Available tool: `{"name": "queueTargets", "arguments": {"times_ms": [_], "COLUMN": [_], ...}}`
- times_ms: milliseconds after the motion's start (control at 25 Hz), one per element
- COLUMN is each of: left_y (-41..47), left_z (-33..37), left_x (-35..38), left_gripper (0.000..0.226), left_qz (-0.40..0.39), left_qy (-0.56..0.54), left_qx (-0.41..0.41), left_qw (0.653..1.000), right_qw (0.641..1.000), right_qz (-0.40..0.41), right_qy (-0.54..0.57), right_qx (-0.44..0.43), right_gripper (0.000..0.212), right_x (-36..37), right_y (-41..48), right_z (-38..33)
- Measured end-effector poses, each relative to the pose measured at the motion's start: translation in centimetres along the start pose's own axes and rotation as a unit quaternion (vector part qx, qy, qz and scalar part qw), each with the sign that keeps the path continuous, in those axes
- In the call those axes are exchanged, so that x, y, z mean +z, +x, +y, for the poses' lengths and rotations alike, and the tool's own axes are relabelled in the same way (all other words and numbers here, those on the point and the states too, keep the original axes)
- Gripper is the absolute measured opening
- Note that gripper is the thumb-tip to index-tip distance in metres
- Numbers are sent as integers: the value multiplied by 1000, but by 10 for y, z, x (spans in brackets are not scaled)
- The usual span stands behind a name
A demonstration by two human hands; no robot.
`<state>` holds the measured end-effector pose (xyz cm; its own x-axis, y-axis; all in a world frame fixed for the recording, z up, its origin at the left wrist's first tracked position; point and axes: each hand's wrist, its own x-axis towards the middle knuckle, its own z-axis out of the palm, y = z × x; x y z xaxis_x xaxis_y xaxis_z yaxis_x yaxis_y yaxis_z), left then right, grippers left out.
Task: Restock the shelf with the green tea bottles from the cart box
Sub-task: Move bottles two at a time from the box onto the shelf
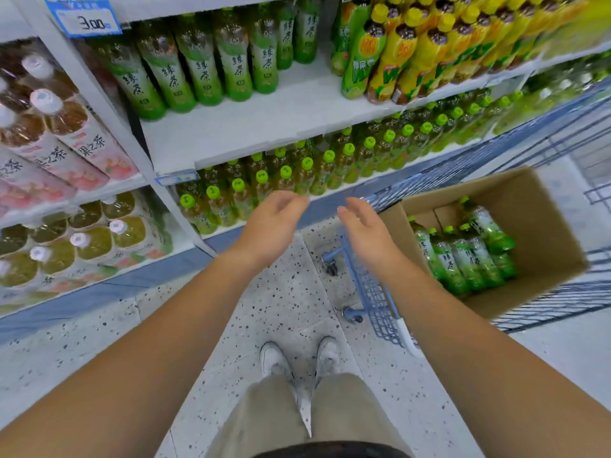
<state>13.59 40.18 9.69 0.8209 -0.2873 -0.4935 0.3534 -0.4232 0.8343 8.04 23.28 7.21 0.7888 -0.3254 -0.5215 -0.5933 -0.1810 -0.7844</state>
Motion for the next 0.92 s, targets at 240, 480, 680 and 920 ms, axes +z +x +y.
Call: {"name": "queueTargets", "arguments": {"times_ms": [240, 480, 680, 920], "left_y": [-50, -77, -86, -68], "left_z": [13, 44, 64, 75], "left_x": [34, 91, 161, 268], "left_gripper": [43, 28, 33, 44], "left_qz": [-40, -64, -82, -70], "left_qy": [-15, -7, 8, 13], "left_qx": [-8, -10, -5, -35], "left_qw": [999, 998, 997, 997], "right_qw": [998, 995, 996, 995], "right_qz": [59, 88, 71, 13], "right_qy": [2, 30, 14, -52], "right_qx": [7, 36, 49, 84], "right_gripper": [47, 54, 56, 58], "right_x": [-47, -118, -190, -290], "right_y": [-65, -97, -103, -70], "right_z": [11, 34, 70, 124]}}
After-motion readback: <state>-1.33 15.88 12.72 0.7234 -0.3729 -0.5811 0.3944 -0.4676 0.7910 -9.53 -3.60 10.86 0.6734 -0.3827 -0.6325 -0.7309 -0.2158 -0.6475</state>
